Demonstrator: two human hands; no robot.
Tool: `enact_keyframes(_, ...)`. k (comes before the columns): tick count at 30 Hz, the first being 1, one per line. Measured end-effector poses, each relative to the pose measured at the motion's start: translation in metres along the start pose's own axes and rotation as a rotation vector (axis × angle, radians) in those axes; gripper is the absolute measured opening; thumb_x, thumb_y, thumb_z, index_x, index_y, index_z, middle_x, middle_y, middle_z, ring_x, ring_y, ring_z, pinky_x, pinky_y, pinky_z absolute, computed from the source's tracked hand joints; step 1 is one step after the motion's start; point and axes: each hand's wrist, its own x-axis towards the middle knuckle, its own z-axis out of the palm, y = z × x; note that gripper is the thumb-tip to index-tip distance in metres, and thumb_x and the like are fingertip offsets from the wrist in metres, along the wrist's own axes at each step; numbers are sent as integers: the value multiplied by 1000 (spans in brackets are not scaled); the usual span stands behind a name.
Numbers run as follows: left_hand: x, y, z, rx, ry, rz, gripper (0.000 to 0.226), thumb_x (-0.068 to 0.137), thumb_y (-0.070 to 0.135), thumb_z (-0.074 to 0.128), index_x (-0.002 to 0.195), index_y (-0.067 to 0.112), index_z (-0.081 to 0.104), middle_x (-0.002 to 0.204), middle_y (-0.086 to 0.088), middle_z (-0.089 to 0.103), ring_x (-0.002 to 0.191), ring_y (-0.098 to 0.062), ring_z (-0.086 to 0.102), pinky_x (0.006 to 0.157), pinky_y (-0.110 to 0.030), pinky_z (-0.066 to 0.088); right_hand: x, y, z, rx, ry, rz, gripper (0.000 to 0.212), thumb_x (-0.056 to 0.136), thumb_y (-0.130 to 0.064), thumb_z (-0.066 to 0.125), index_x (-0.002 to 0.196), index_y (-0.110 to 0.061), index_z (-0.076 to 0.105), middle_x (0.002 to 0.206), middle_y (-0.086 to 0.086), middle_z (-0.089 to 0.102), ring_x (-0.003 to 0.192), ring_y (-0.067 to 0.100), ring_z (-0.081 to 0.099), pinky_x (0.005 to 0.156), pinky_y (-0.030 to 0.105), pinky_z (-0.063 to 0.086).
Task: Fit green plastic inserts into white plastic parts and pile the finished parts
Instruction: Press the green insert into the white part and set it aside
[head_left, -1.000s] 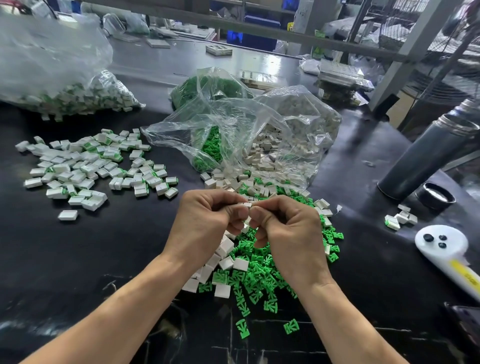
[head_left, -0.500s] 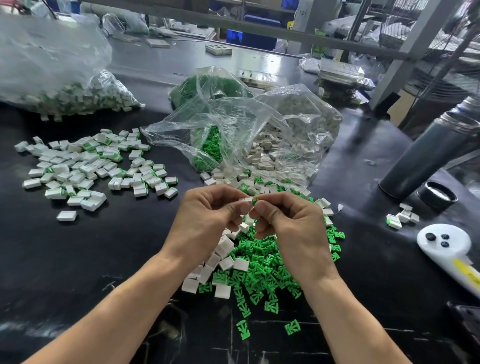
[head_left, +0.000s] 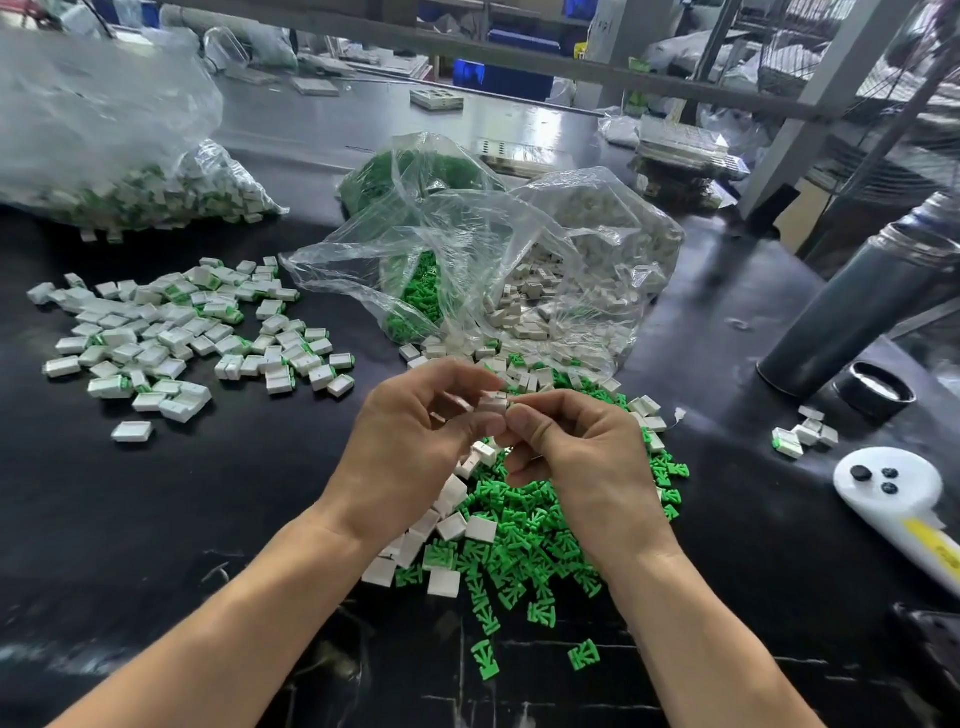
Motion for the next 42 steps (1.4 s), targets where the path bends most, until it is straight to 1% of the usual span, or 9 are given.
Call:
enact_keyframes(7, 1, 1, -3, 183, 8, 139, 19, 84, 14, 83, 98, 25, 76, 92, 8, 70, 85, -19, 68, 74, -30, 56, 0, 0, 0, 39, -42, 17, 14, 96, -19, 70, 89, -8, 75, 74, 7, 73, 57, 16, 62, 51, 28, 55)
enact_keyframes(18, -2, 8, 13, 52, 25, 148, 19, 87, 12, 81, 101, 23, 75, 102, 8, 70, 91, -15, 68, 88, -40, 55, -4, -3, 11, 20, -71, 69, 73, 103, -65, 31, 67, -15, 71, 58, 4, 61, 46, 13, 46, 39, 24, 31)
enact_keyframes(23, -3, 10, 15, 2, 0, 142, 20, 86, 13, 81, 101, 25, 75, 104, 8, 70, 98, -18, 67, 91, -41, 54, -6, -3, 18, 38, -106, 51, 72, 107, -59, 27, 61, -28, 73, 54, -3, 55, 44, 7, 43, 39, 19, 31)
enact_keyframes(26, -4, 10, 16, -1, -12, 91, 20, 87, 17, 80, 102, 28, 74, 102, 8, 72, 92, -17, 67, 85, -43, 57, -5, 0, 21, 144, -85, 19, 66, 112, -47, 28, 72, -32, 78, 53, -11, 61, 47, -3, 57, 44, 9, 41)
enact_keyframes(29, -6, 9, 17, -18, -22, 52, 18, 88, 19, 79, 103, 28, 73, 97, 8, 73, 83, -12, 67, 74, -32, 57, 2, 7, 25, 94, -56, 2, 63, 112, -49, 27, 77, -39, 80, 79, -3, 79, 81, 7, 77, 74, 30, 62)
enact_keyframes(31, -6, 9, 19, -30, -13, 34, 15, 89, 18, 78, 102, 25, 74, 95, 7, 74, 77, -8, 68, 68, -26, 55, 5, 11, 27, 69, -23, 1, 57, 106, -57, 28, 84, -43, 80, 97, 3, 81, 99, 18, 77, 94, 43, 59)
enact_keyframes(37, -8, 11, 22, -16, 11, 28, 11, 90, 14, 78, 98, 22, 77, 92, 4, 76, 80, -12, 71, 70, -33, 60, 10, 15, 25, 8, 47, 8, 59, 102, -52, 30, 86, -27, 81, 85, 1, 79, 77, 5, 74, 68, 21, 56)
enact_keyframes(40, -8, 13, 21, -15, 21, 32, 12, 88, 13, 80, 97, 22, 79, 92, 4, 76, 79, -11, 71, 69, -29, 59, 8, 15, 24, 22, 42, 3, 60, 100, -51, 31, 92, -17, 80, 95, 9, 80, 96, 20, 77, 87, 40, 60)
enact_keyframes(42, -7, 13, 22, -65, 31, 25, 13, 87, 11, 81, 96, 20, 80, 93, 2, 76, 79, -12, 73, 69, -28, 59, 7, 13, 25, 46, 51, -4, 60, 99, -51, 33, 91, -13, 79, 90, 9, 79, 90, 22, 77, 82, 42, 62)
